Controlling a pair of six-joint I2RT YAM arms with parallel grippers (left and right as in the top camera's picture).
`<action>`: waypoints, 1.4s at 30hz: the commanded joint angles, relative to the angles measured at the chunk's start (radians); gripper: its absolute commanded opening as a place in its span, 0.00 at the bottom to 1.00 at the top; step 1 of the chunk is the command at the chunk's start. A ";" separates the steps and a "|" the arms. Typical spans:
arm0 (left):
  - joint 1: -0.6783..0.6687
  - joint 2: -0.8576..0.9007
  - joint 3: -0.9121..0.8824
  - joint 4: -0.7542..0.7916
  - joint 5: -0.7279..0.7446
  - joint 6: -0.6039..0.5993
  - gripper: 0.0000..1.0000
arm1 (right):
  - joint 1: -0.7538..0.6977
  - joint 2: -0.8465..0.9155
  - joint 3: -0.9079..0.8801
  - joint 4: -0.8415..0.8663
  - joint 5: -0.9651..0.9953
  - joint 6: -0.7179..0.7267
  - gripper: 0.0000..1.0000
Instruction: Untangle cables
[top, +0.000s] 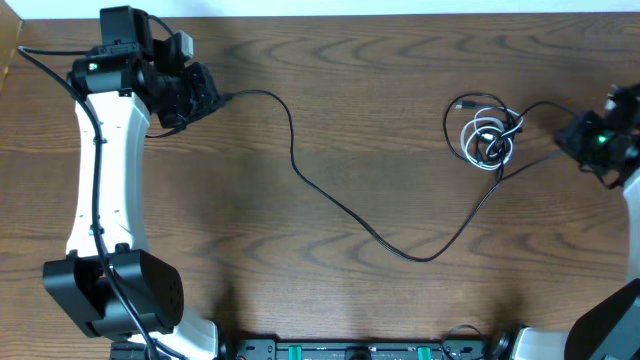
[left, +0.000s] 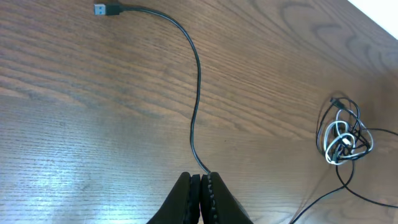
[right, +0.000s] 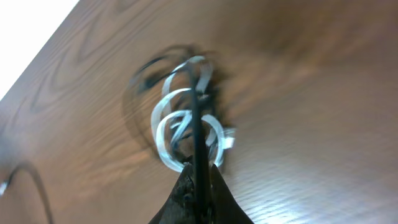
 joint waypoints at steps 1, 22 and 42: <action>-0.014 -0.023 0.013 -0.003 -0.024 0.018 0.07 | 0.103 0.000 -0.002 -0.002 -0.185 -0.115 0.01; -0.029 -0.023 0.013 -0.008 -0.024 0.016 0.07 | 0.562 0.001 0.523 0.023 0.064 0.046 0.01; -0.029 -0.023 0.013 -0.029 -0.024 0.017 0.07 | 0.698 0.217 0.359 -0.244 -0.056 -0.027 0.03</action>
